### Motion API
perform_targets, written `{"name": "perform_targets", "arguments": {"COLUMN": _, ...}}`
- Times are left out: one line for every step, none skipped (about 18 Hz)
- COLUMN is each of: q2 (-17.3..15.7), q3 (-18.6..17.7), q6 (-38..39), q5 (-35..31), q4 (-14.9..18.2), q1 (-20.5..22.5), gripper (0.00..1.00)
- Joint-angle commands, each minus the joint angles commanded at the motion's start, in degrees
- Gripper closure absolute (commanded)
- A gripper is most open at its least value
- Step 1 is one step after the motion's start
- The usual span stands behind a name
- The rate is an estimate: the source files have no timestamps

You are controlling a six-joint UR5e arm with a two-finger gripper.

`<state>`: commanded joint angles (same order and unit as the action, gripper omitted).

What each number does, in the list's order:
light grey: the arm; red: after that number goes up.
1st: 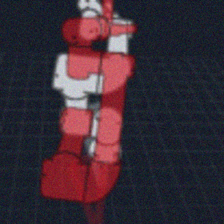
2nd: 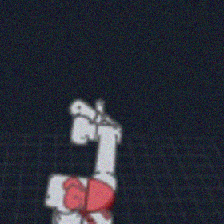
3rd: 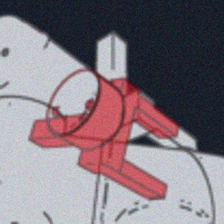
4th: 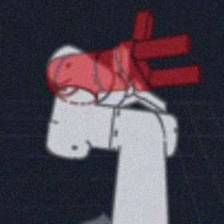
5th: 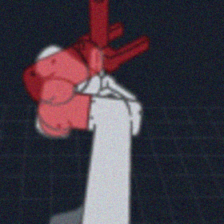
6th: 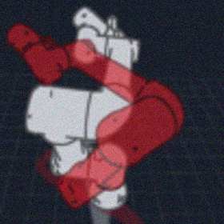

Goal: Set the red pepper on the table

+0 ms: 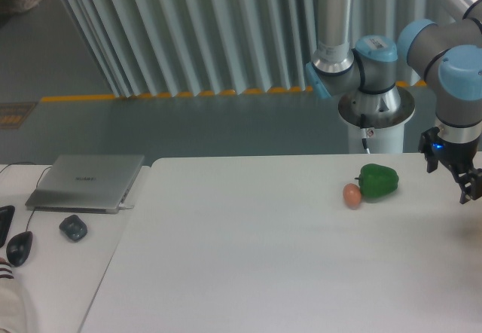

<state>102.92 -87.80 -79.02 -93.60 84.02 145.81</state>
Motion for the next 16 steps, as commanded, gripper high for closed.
{"name": "perform_targets", "arguments": {"q2": -0.26, "q3": -0.17, "q6": 0.44, "q5": 0.00, "q4": -0.09, "q1": 0.00, "gripper": 0.00}}
{"name": "perform_targets", "arguments": {"q2": -0.44, "q3": -0.26, "q6": 1.75, "q5": 0.09, "q4": -0.35, "q1": -0.09, "gripper": 0.00}}
{"name": "perform_targets", "arguments": {"q2": -0.53, "q3": -0.26, "q6": 3.07, "q5": 0.26, "q4": -2.35, "q1": 0.00, "gripper": 0.00}}
{"name": "perform_targets", "arguments": {"q2": -0.53, "q3": -0.70, "q6": 3.77, "q5": 0.35, "q4": -4.64, "q1": 0.09, "gripper": 0.00}}
{"name": "perform_targets", "arguments": {"q2": -0.62, "q3": -1.40, "q6": 3.87, "q5": 0.61, "q4": -6.14, "q1": 0.26, "gripper": 0.00}}
{"name": "perform_targets", "arguments": {"q2": -0.79, "q3": -2.10, "q6": 3.96, "q5": 0.44, "q4": -6.67, "q1": 0.18, "gripper": 0.00}}
{"name": "perform_targets", "arguments": {"q2": -0.79, "q3": -2.46, "q6": 3.70, "q5": -0.08, "q4": -7.03, "q1": 0.09, "gripper": 0.00}}
{"name": "perform_targets", "arguments": {"q2": -0.88, "q3": -2.64, "q6": 3.09, "q5": -0.44, "q4": -6.94, "q1": 0.18, "gripper": 0.00}}
{"name": "perform_targets", "arguments": {"q2": -0.88, "q3": -2.81, "q6": 3.08, "q5": -1.40, "q4": -6.94, "q1": 0.18, "gripper": 0.00}}
{"name": "perform_targets", "arguments": {"q2": -0.79, "q3": -3.07, "q6": 3.60, "q5": -3.49, "q4": -6.94, "q1": -0.17, "gripper": 0.00}}
{"name": "perform_targets", "arguments": {"q2": -0.79, "q3": -3.08, "q6": 4.04, "q5": -4.73, "q4": -6.86, "q1": -0.17, "gripper": 0.00}}
{"name": "perform_targets", "arguments": {"q2": -0.79, "q3": -2.99, "q6": 4.22, "q5": -4.22, "q4": -6.86, "q1": -0.09, "gripper": 0.00}}
{"name": "perform_targets", "arguments": {"q2": -0.88, "q3": -2.99, "q6": 4.22, "q5": -4.31, "q4": -6.86, "q1": 0.00, "gripper": 0.00}}
{"name": "perform_targets", "arguments": {"q2": -0.71, "q3": -2.47, "q6": 4.31, "q5": -4.65, "q4": -6.86, "q1": 0.35, "gripper": 0.00}}
{"name": "perform_targets", "arguments": {"q2": -0.79, "q3": -2.29, "q6": 4.40, "q5": -4.75, "q4": -6.86, "q1": 1.92, "gripper": 0.00}}
{"name": "perform_targets", "arguments": {"q2": -0.79, "q3": -2.11, "q6": 4.48, "q5": -4.57, "q4": -6.94, "q1": 3.33, "gripper": 0.00}}
